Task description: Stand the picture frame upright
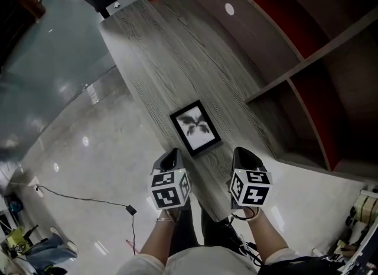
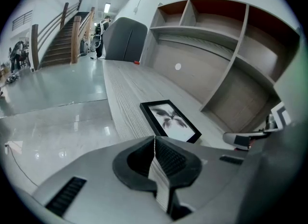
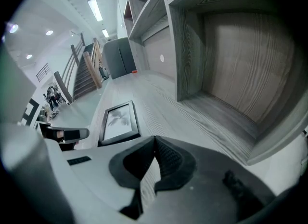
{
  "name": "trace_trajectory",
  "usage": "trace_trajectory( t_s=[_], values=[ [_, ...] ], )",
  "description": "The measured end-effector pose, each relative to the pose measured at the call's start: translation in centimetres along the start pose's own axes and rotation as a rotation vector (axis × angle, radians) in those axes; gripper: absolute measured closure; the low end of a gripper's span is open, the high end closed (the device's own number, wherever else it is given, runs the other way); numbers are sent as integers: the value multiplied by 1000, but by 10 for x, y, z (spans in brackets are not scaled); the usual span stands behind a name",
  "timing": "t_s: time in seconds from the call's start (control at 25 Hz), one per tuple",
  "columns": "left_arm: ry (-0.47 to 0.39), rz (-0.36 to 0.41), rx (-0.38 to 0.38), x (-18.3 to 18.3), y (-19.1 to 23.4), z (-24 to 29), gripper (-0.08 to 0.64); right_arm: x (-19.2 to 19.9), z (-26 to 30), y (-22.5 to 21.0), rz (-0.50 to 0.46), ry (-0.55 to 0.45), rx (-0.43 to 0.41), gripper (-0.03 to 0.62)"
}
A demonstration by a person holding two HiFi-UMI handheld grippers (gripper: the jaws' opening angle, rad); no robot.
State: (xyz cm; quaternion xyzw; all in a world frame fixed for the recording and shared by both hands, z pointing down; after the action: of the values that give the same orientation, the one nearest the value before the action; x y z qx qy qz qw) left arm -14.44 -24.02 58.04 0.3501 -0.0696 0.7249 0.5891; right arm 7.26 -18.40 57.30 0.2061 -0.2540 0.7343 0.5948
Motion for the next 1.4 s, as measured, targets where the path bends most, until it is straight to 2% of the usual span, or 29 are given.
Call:
trace_trajectory(
  t_s=[0.32,0.44,0.6,0.84,1.0,1.28,1.4],
  values=[
    [1,-14,4,-6,-3,15,540,-3,6,-7,4,5,7,561],
    [5,-19,2,-10,-3,20,460,-5,9,-7,5,5,7,561],
    [3,-23,7,-13,-6,23,454,-5,7,-11,8,3,11,561],
    [18,-42,31,-18,-9,28,374,-6,3,-18,7,2,24,561],
    [35,-66,30,-24,-11,35,374,-8,3,-19,4,3,25,561],
    [74,-96,-44,-25,-11,45,374,-9,3,-22,2,1,26,561],
    [89,-116,-56,-27,-11,49,412,-11,2,-24,4,3,31,561]
  ],
)
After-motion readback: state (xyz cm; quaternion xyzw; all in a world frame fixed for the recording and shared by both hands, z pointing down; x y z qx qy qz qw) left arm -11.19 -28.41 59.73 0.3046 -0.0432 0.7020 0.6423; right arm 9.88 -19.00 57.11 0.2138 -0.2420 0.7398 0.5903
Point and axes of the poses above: the fingertips, and each gripper's own axes: z forward along the fingers, y to its left, x out of its underside, the point moved 7 cm from there along -z, backward along the fingers, and after that the axes turned 2 degrees about x, right-handed, at the moved point
